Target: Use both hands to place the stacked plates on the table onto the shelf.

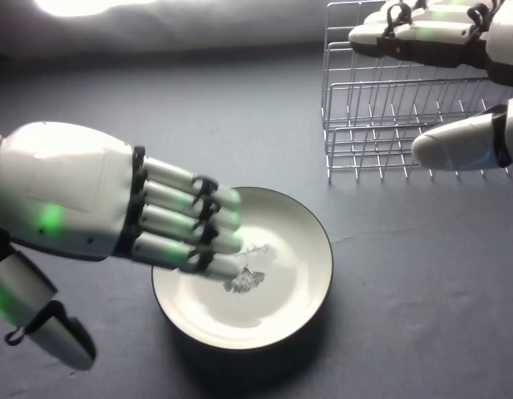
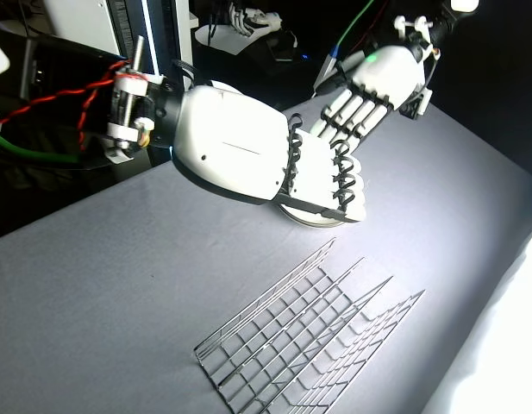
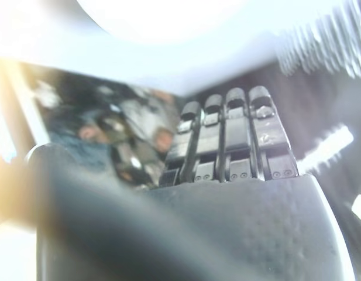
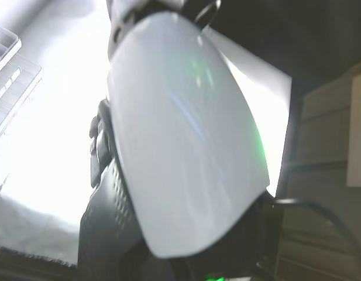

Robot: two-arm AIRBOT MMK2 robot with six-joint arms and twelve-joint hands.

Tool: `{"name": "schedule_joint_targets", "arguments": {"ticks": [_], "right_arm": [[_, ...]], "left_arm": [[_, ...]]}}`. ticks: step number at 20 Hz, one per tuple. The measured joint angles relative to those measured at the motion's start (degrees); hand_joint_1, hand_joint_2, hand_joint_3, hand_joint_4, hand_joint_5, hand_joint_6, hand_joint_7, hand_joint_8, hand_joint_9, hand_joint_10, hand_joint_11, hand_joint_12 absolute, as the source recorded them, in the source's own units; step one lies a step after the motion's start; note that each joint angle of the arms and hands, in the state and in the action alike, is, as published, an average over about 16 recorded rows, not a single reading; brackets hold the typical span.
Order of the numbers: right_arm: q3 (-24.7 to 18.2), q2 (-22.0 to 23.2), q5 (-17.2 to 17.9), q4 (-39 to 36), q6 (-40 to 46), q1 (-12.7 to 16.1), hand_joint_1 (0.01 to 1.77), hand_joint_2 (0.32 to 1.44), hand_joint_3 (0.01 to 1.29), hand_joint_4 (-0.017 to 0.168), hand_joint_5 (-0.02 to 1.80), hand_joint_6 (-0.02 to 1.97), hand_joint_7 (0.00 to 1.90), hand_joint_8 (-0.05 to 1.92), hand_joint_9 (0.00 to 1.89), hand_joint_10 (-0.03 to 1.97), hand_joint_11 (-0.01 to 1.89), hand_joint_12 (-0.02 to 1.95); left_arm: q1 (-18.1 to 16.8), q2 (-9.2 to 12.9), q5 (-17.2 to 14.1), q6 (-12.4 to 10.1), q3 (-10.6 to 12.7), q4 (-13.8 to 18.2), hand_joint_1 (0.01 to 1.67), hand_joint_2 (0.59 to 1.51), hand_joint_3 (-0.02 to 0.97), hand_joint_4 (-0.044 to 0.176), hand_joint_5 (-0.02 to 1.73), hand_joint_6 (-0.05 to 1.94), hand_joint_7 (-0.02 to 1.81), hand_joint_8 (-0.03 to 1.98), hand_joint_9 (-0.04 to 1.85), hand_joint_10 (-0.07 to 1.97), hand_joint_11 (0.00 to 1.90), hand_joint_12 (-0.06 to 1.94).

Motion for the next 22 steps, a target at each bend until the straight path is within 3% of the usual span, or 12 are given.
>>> {"name": "schedule_joint_targets", "arguments": {"ticks": [4,8,22], "right_arm": [[0.1,-0.1,0.7,-0.1,0.0,-0.5,0.02,1.21,0.01,-0.004,0.03,0.01,0.01,0.02,0.02,0.01,0.02,0.0],[0.1,0.0,1.4,-0.1,-0.1,-1.0,0.02,1.21,0.01,-0.005,0.03,0.01,0.01,0.02,0.02,0.01,0.02,0.0],[0.1,0.1,2.7,-0.7,-0.6,-2.0,0.02,1.21,0.01,-0.005,0.03,0.01,0.02,0.02,0.02,0.01,0.02,0.0]], "left_arm": [[1.0,-1.9,-1.6,-1.1,4.4,4.6,0.02,1.101,0.021,0.002,0.02,0.02,0.02,-0.01,0.02,0.0,0.01,0.0],[2.5,-3.5,-2.7,-1.2,7.3,7.0,0.02,1.1,0.021,0.003,0.02,0.02,0.02,-0.01,0.02,0.0,0.01,0.0],[6.5,-8.0,-2.9,0.2,13.6,8.5,0.02,1.098,0.021,0.003,0.02,0.01,0.02,-0.01,0.02,0.0,0.01,0.0]]}}
